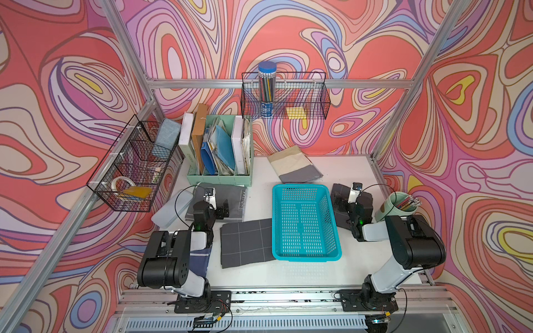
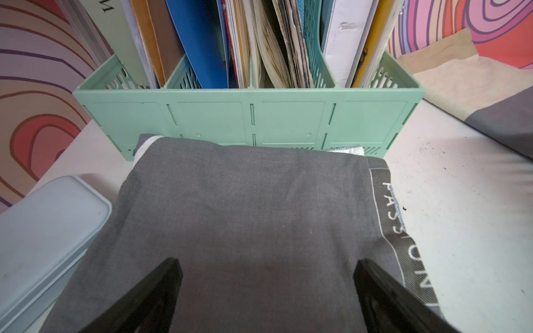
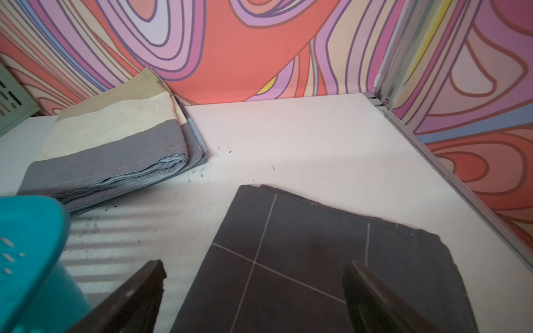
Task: Put the folded pillowcase in the basket
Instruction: Move the basket to the center of the board.
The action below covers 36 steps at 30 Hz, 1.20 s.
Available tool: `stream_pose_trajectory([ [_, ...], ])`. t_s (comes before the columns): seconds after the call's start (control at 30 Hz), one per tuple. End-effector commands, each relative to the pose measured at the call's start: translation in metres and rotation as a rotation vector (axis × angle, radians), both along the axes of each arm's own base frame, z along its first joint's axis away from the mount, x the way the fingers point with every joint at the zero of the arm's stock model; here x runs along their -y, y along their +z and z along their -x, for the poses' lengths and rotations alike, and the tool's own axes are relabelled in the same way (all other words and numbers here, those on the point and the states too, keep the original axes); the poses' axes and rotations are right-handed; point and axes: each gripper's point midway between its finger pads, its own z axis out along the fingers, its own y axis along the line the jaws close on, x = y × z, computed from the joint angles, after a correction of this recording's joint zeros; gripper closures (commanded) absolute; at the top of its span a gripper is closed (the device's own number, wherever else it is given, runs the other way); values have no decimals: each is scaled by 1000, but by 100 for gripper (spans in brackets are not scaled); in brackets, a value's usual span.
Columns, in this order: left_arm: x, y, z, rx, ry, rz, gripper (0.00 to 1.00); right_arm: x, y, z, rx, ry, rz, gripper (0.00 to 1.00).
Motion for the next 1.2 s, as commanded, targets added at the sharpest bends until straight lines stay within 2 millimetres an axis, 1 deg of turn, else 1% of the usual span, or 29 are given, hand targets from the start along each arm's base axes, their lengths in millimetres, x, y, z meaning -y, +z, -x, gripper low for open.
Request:
stream_pose_trajectory([
  [0.0, -1, 15, 2, 3, 3, -11, 1, 19, 21, -11, -19, -111, 4, 2],
  [0.03, 0, 18, 3, -34, -6, -23, 1, 18, 26, -16, -55, -105, 7, 2],
  [0.1, 9, 28, 6, -88, -63, -92, 1, 21, 36, -20, -72, -118, 12, 2],
  [0.17, 22, 43, 14, -64, -106, -172, 2, 26, 52, -19, -55, -152, 25, 2],
  [0.27, 38, 71, 28, -16, -149, -181, 1, 36, 79, -13, -72, -230, 5, 2],
  [0.3, 42, 74, 34, -26, -162, -185, 1, 36, 88, -12, -87, -238, -6, 2],
  [0.33, 47, 101, 34, 8, -168, -183, 2, 35, 96, -11, -118, -242, -17, 2],
  [0.4, 56, 126, 45, 18, -196, -176, 2, 30, 108, -10, -174, -224, -44, 2],
  [0.43, 61, 144, 51, 38, -209, -172, 2, 25, 111, -10, -201, -207, -69, 2],
  [0.47, 66, 163, 57, 64, -221, -162, 1, 19, 114, -11, -203, -195, -123, 2],
  [0.5, 68, 180, 63, 91, -223, -143, 2, 18, 116, -11, -193, -222, -197, 2],
  [0.53, 71, 200, 70, 130, -228, -100, 2, 18, 117, -11, -181, -275, -315, 2],
  [0.57, 73, 217, 76, 165, -229, -43, 1, 15, 113, -9, -201, -317, -442, 2],
  [0.6, 72, 233, 82, 200, -209, 25, 1, 6, 107, -8, -240, -299, -495, 2],
  [0.63, 61, 243, 89, 198, -124, 133, 1, -4, 101, -12, -252, -243, -515, 2],
  [0.67, 40, 240, 99, 144, 33, 247, 1, -18, 97, -16, -269, -154, -525, 2],
  [0.7, 18, 230, 112, 95, 189, 327, 1, -32, 98, -20, -280, -64, -531, 2],
  [0.73, 8, 230, 122, 98, 253, 360, 1, -45, 101, -22, -300, 13, -545, 10],
  [0.77, 14, 234, 125, 116, 196, 339, 1, -58, 105, -21, -316, 90, -565, 17],
  [0.8, 17, 236, 128, 119, 173, 339, 1, -66, 111, -20, -314, 137, -577, 27],
  [0.83, 17, 236, 132, 110, 179, 369, 1, -68, 118, -17, -308, 148, -587, 35],
  [0.87, 17, 234, 133, 95, 181, 379, 1, -69, 126, -15, -299, 155, -585, 41],
  [0.9, 14, 232, 135, 78, 208, 381, 1, -69, 133, -13, -296, 156, -577, 46],
  [0.97, 3, 223, 140, 35, 293, 399, 1, -65, 147, -5, -300, 150, -545, 55],
  [1.03, 8, 222, 138, 28, 260, 394, 1, -66, 161, 2, -279, 163, -537, 56],
  [1.07, 10, 222, 137, 30, 249, 406, 9, -69, 168, 7, -269, 180, -544, 55],
  [1.1, 14, 223, 137, 40, 226, 418, 21, -73, 172, 11, -268, 195, -546, 54],
  [1.13, 17, 226, 138, 54, 203, 430, 38, -78, 175, 16, -276, 200, -542, 52],
  [1.17, 18, 227, 139, 57, 206, 452, 53, -81, 173, 20, -299, 190, -532, 50],
])
